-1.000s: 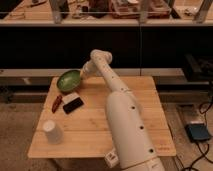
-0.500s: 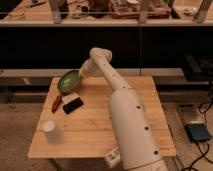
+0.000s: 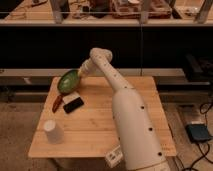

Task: Pick up the ceramic bowl

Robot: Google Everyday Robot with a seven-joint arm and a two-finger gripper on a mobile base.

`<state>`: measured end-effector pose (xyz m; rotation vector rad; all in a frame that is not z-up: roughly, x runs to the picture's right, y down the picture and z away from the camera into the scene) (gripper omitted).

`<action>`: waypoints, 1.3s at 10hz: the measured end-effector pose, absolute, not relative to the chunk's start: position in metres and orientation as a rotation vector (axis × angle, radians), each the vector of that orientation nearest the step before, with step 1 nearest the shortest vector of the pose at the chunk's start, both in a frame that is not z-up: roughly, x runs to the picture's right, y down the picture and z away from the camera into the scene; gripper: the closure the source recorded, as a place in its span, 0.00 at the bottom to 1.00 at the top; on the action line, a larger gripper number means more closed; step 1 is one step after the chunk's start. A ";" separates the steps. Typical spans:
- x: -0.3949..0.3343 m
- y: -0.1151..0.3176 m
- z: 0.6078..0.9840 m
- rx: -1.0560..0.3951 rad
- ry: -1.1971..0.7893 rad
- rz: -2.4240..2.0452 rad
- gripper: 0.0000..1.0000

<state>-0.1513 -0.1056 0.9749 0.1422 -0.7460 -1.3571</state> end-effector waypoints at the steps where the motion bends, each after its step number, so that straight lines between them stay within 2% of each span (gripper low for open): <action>1: -0.149 -0.102 0.975 0.126 -0.745 -1.358 0.75; 9: -0.139 -0.086 0.952 0.194 -0.752 -1.374 0.75; 13: -0.134 -0.112 0.928 0.204 -0.758 -1.370 0.75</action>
